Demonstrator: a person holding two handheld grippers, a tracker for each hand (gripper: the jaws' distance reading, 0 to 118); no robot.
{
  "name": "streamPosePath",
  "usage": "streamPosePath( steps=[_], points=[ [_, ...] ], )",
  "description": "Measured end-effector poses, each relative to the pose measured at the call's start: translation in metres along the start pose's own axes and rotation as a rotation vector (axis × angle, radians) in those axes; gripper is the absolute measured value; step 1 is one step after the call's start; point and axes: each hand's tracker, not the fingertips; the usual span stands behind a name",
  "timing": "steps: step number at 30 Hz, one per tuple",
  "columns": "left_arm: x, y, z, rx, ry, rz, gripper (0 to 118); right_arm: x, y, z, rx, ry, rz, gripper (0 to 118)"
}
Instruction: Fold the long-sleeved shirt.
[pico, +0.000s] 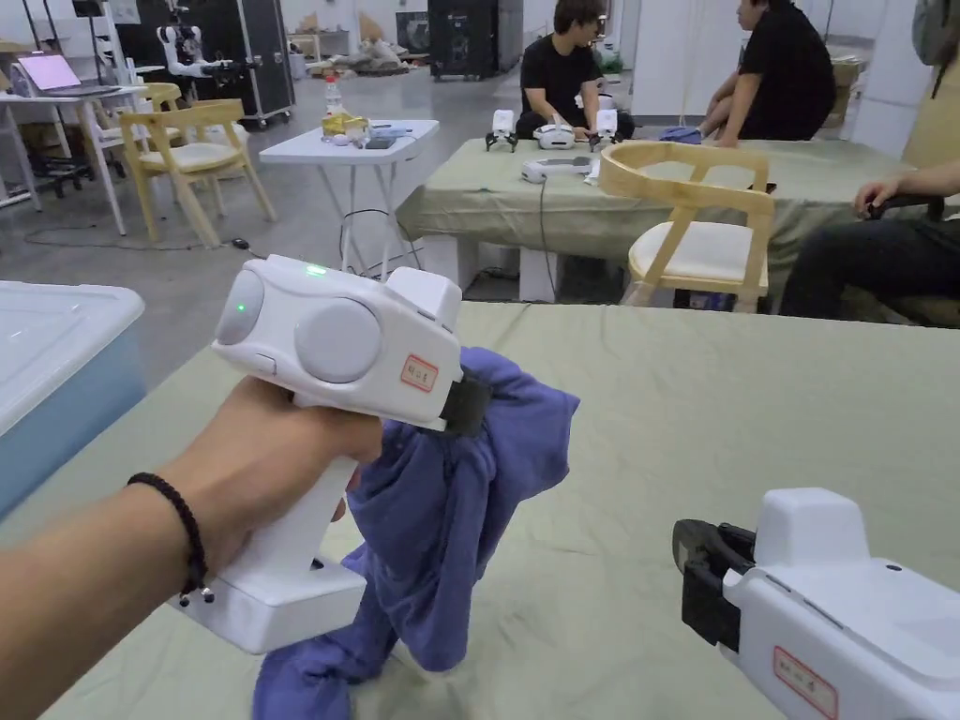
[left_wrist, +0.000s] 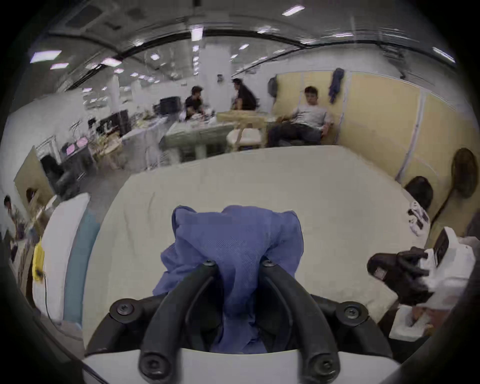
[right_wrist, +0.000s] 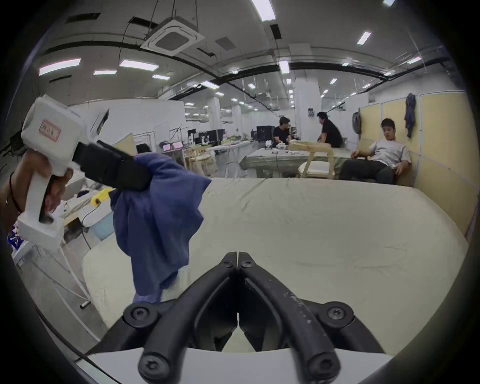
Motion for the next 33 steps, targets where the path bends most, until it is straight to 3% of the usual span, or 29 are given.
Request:
streamPosePath(
  steps=[8, 13, 18, 19, 20, 21, 22, 23, 24, 26, 29, 33],
  points=[
    [0.159, 0.043, -0.114, -0.082, -0.194, -0.117, 17, 0.093, -0.008, 0.061, 0.014, -0.198, -0.022, 2],
    [0.259, 0.002, -0.21, -0.262, -0.275, -0.193, 17, 0.139, -0.038, 0.081, -0.044, -0.301, -0.056, 2],
    [0.302, -0.043, -0.263, -0.384, -0.288, -0.193, 18, 0.162, -0.066, 0.088, -0.098, -0.345, -0.093, 2],
    [0.301, -0.047, -0.267, -0.38, -0.304, -0.185, 21, 0.164, -0.07, 0.089, -0.103, -0.349, -0.095, 2],
    [0.299, -0.048, -0.266, -0.366, -0.323, -0.165, 33, 0.164, -0.072, 0.089, -0.108, -0.352, -0.097, 2],
    [0.294, -0.048, -0.262, -0.34, -0.351, -0.134, 56, 0.164, -0.073, 0.088, -0.113, -0.353, -0.102, 2],
    [0.289, -0.048, -0.255, -0.314, -0.368, -0.111, 96, 0.163, -0.075, 0.088, -0.116, -0.353, -0.106, 2],
    [0.28, -0.047, -0.243, -0.282, -0.359, -0.097, 115, 0.162, -0.075, 0.087, -0.118, -0.353, -0.107, 2],
    [0.269, -0.043, -0.227, -0.22, -0.353, -0.074, 118, 0.159, -0.074, 0.085, -0.119, -0.352, -0.109, 2],
    [0.241, -0.034, -0.191, -0.125, -0.359, 0.0, 111, 0.152, -0.07, 0.08, -0.117, -0.339, -0.109, 2],
    [0.189, -0.032, -0.124, 0.002, -0.311, 0.074, 111, 0.132, -0.057, 0.075, -0.089, -0.306, -0.094, 2],
    [0.123, -0.058, -0.043, 0.123, -0.119, 0.116, 111, 0.092, -0.035, 0.066, -0.041, -0.236, -0.059, 2]
  ],
)
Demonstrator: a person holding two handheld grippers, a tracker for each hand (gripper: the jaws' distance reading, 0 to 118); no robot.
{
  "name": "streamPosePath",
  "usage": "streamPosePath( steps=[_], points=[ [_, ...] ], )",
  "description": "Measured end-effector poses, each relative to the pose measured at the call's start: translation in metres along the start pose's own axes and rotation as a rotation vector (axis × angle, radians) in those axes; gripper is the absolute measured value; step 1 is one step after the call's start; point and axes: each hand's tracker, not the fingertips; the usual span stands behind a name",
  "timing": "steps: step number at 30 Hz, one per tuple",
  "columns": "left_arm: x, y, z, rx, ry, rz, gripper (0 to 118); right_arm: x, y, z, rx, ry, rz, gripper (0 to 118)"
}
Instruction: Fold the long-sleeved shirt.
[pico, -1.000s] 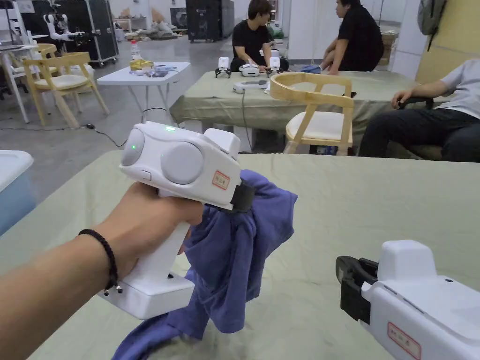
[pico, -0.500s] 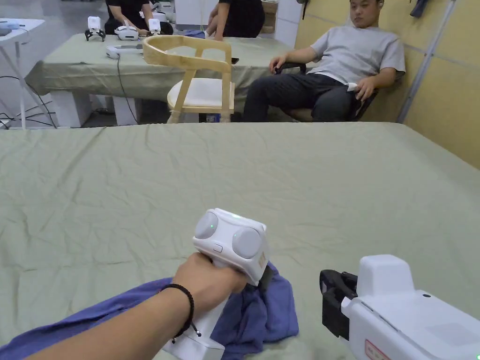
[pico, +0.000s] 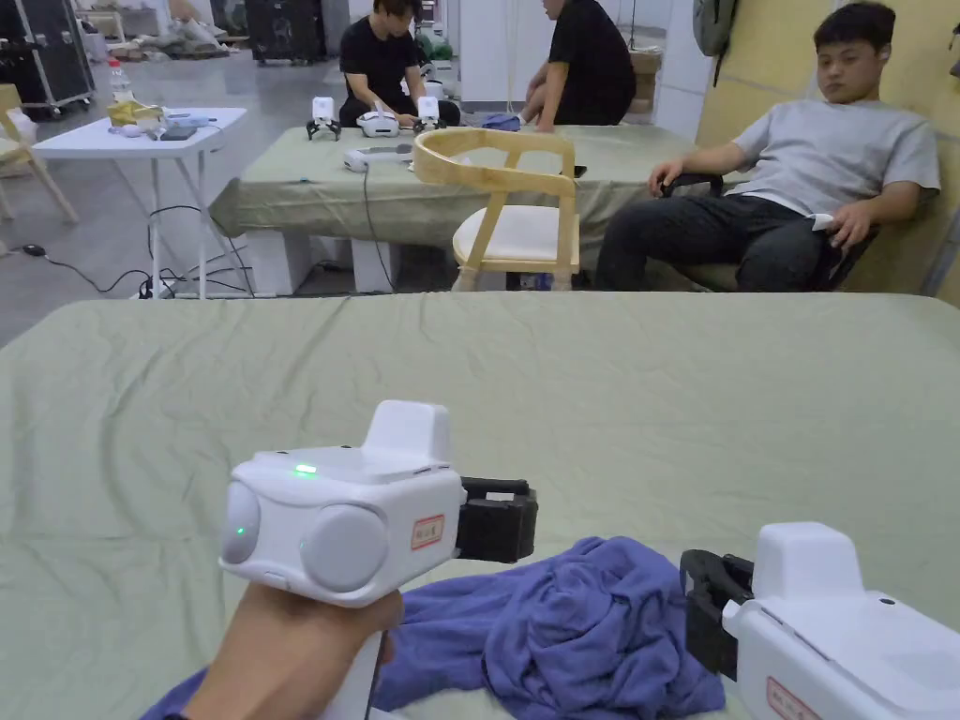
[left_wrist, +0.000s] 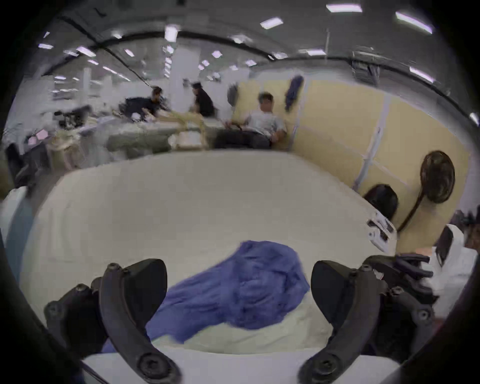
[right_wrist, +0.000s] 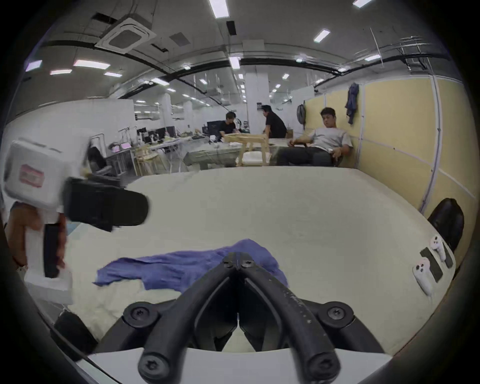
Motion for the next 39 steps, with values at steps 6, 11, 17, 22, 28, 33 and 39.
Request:
streamPosePath(
  steps=[6, 11, 17, 22, 28, 33, 39],
  points=[
    [-0.037, -0.068, 0.054, -0.047, 0.104, 0.07, 0, -0.057, -0.004, -0.006, -0.008, 0.085, 0.026, 2],
    [-0.038, -0.098, 0.048, -0.1, 0.092, 0.088, 0, -0.068, -0.024, -0.005, -0.044, 0.103, 0.04, 2],
    [-0.039, -0.1, 0.005, -0.15, 0.109, 0.048, 0, -0.052, -0.039, -0.004, -0.062, 0.075, 0.039, 2],
    [-0.015, -0.113, -0.057, -0.261, 0.013, 0.013, 117, -0.029, -0.04, -0.009, -0.09, 0.04, 0.005, 2],
    [0.026, -0.121, -0.138, -0.352, -0.058, 0.0, 110, -0.007, -0.045, -0.012, -0.1, 0.008, -0.091, 2],
    [0.033, -0.134, -0.186, -0.394, -0.085, -0.036, 18, 0.005, -0.056, -0.024, -0.158, -0.012, -0.125, 2],
    [0.021, -0.146, -0.167, -0.332, -0.103, -0.002, 3, 0.041, -0.042, -0.053, -0.189, -0.055, -0.218, 91]
  ],
)
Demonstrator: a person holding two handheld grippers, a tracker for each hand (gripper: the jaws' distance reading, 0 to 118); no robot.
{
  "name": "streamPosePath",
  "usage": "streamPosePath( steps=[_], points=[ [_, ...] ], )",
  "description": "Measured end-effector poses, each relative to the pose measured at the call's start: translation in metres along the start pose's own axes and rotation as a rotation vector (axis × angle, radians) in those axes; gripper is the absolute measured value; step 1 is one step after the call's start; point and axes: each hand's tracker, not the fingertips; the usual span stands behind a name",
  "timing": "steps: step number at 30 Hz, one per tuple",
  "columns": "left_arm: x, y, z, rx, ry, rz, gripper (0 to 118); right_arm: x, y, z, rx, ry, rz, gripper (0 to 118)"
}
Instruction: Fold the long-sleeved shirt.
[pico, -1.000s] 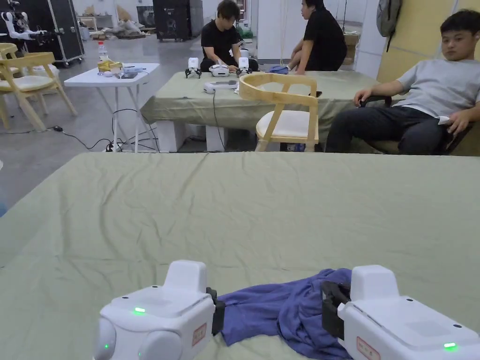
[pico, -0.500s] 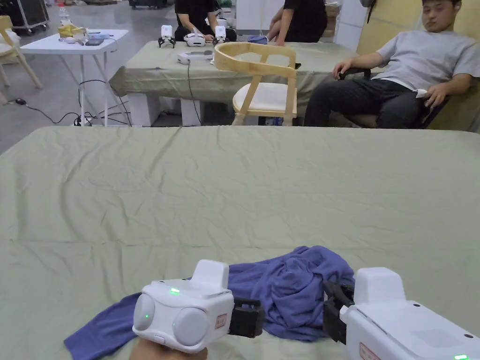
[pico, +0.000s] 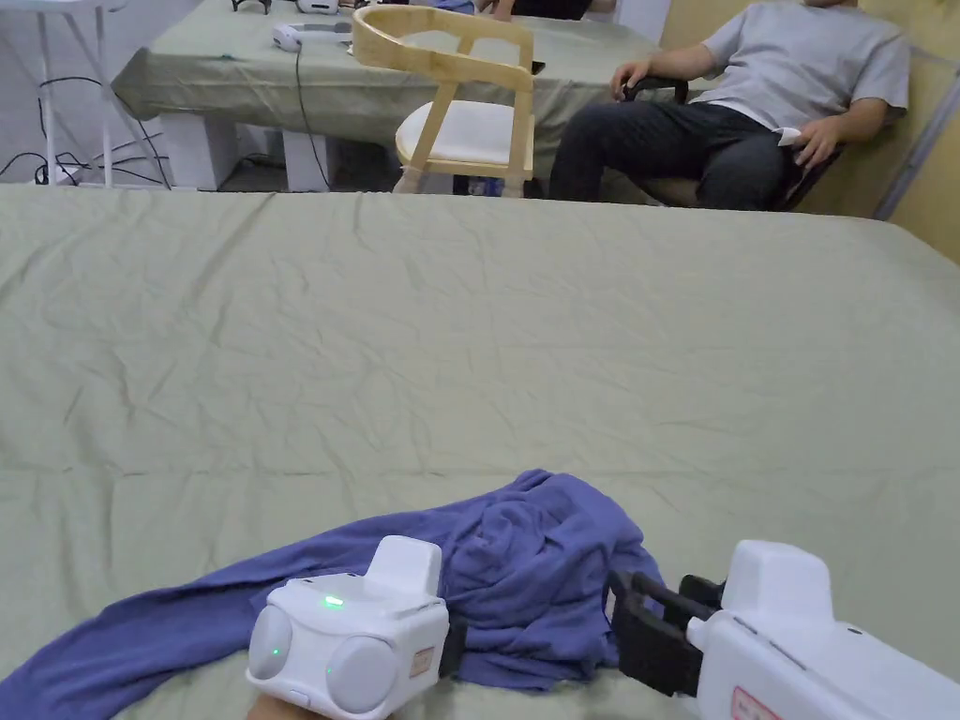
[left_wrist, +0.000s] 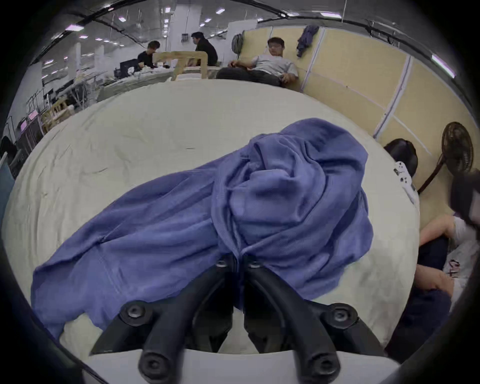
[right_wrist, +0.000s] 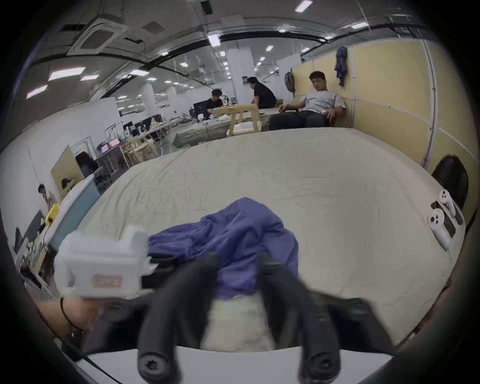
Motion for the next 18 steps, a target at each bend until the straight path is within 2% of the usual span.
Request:
streamPosePath(
  steps=[1, 2, 3, 4, 6, 9, 11, 13, 14, 15, 16, 17, 18],
  points=[
    [-0.005, -0.004, 0.007, 0.009, -0.001, 0.016, 3, 0.006, 0.011, -0.01, -0.008, -0.005, 0.008, 97],
    [-0.009, -0.008, 0.012, 0.011, -0.005, 0.018, 3, 0.01, 0.023, -0.02, -0.016, -0.019, 0.021, 97],
    [-0.015, -0.012, 0.018, 0.013, -0.008, 0.019, 3, 0.014, 0.036, -0.032, -0.02, -0.027, 0.048, 103],
    [-0.019, -0.016, 0.022, 0.017, -0.006, 0.02, 3, 0.014, 0.051, -0.048, -0.043, -0.043, 0.09, 101],
    [-0.023, -0.018, 0.022, 0.015, -0.021, 0.027, 3, 0.014, 0.078, -0.084, -0.098, -0.047, 0.115, 100],
    [-0.021, -0.017, 0.023, 0.023, -0.028, 0.03, 3, 0.002, 0.109, -0.139, -0.22, -0.011, 0.107, 99],
    [-0.019, -0.017, 0.024, 0.025, -0.035, 0.02, 3, -0.005, 0.115, -0.179, -0.357, 0.005, 0.095, 96],
    [-0.018, -0.017, 0.024, 0.024, -0.033, 0.008, 3, -0.011, 0.106, -0.217, -0.509, -0.019, 0.081, 92],
    [-0.019, -0.018, 0.025, 0.024, -0.035, 0.011, 3, -0.011, 0.1, -0.229, -0.563, -0.035, 0.083, 83],
    [-0.022, -0.018, 0.026, 0.023, -0.041, 0.026, 3, -0.01, 0.092, -0.238, -0.61, -0.049, 0.09, 63],
    [-0.024, -0.018, 0.027, 0.02, -0.048, 0.038, 3, -0.007, 0.087, -0.24, -0.624, -0.028, 0.098, 26],
    [-0.025, -0.019, 0.029, 0.02, -0.049, 0.04, 3, -0.004, 0.083, -0.238, -0.588, -0.024, 0.097, 19],
    [-0.025, -0.02, 0.031, 0.02, -0.049, 0.04, 3, -0.001, 0.084, -0.226, -0.504, -0.023, 0.059, 18]
  ],
)
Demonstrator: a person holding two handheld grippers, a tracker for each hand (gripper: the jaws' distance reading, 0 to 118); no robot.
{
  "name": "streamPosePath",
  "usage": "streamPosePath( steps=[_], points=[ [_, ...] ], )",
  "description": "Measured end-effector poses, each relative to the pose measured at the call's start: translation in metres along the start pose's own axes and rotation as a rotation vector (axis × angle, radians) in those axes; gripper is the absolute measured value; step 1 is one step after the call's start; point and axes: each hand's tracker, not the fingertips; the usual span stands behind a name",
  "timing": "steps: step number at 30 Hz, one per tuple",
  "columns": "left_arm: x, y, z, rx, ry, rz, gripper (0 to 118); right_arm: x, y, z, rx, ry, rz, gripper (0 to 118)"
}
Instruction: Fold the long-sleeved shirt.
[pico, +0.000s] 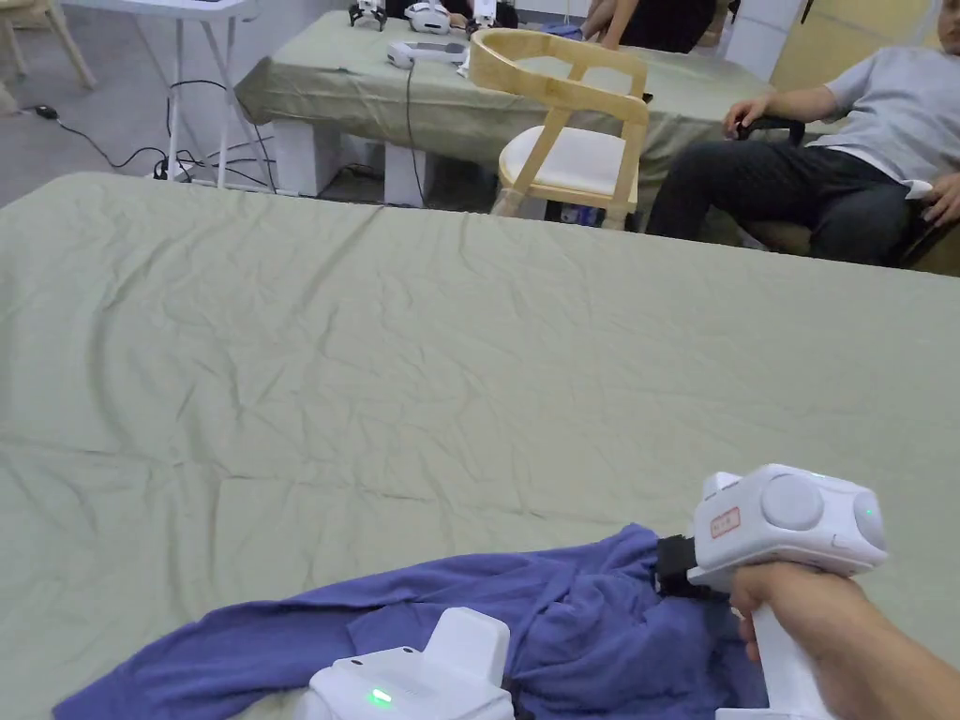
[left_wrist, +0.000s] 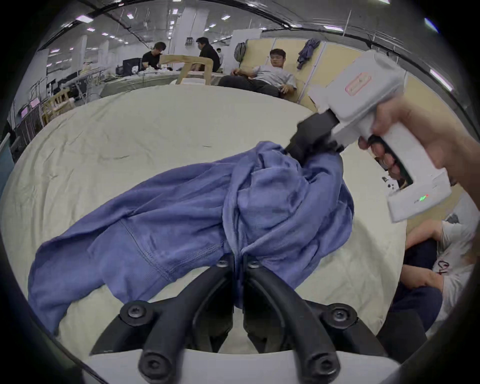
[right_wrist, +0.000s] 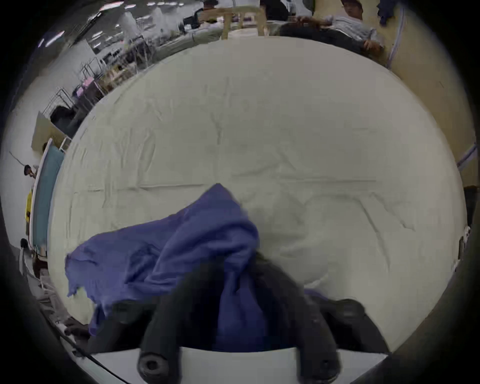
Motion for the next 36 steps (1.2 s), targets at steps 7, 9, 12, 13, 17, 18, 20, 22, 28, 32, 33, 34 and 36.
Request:
streamPosePath(
  steps=[7, 9, 12, 13, 17, 18, 20, 22, 28, 32, 33, 34, 36],
  points=[
    [-0.017, -0.004, 0.057, 0.111, -0.002, 0.086, 3, 0.019, -0.053, 0.105, 0.35, 0.202, -0.162, 16],
    [-0.023, -0.003, 0.092, 0.178, 0.015, 0.092, 3, 0.015, -0.069, 0.14, 0.45, 0.227, -0.165, 16],
    [-0.03, 0.006, 0.155, 0.311, 0.036, 0.108, 2, -0.006, -0.086, 0.194, 0.594, 0.264, -0.142, 15],
    [-0.031, 0.012, 0.179, 0.358, 0.093, 0.108, 2, -0.015, -0.09, 0.215, 0.653, 0.249, -0.123, 15],
    [-0.039, 0.044, 0.268, 0.56, 0.15, 0.143, 2, -0.047, -0.09, 0.287, 0.818, 0.289, -0.09, 15],
    [-0.035, 0.057, 0.29, 0.599, 0.157, 0.123, 2, -0.057, -0.089, 0.305, 0.853, 0.283, -0.065, 15],
    [-0.027, 0.079, 0.326, 0.673, 0.186, 0.079, 2, -0.077, -0.084, 0.338, 0.909, 0.273, 0.007, 15],
    [-0.019, 0.098, 0.354, 0.72, 0.204, 0.034, 2, -0.092, -0.082, 0.369, 0.957, 0.259, 0.046, 15],
    [0.001, 0.16, 0.423, 0.86, 0.29, -0.071, 2, -0.115, -0.062, 0.454, 1.11, 0.179, 0.094, 15],
    [0.02, 0.216, 0.47, 0.958, 0.348, -0.139, 2, -0.139, -0.046, 0.518, 1.248, 0.102, 0.137, 16],
    [0.023, 0.229, 0.48, 0.975, 0.367, -0.153, 2, -0.145, -0.038, 0.534, 1.271, 0.085, 0.142, 16],
    [0.027, 0.245, 0.489, 0.987, 0.383, -0.156, 2, -0.15, -0.03, 0.546, 1.286, 0.071, 0.149, 16],
    [0.031, 0.268, 0.495, 0.978, 0.397, -0.152, 2, -0.159, -0.019, 0.561, 1.288, 0.028, 0.167, 16]
  ],
)
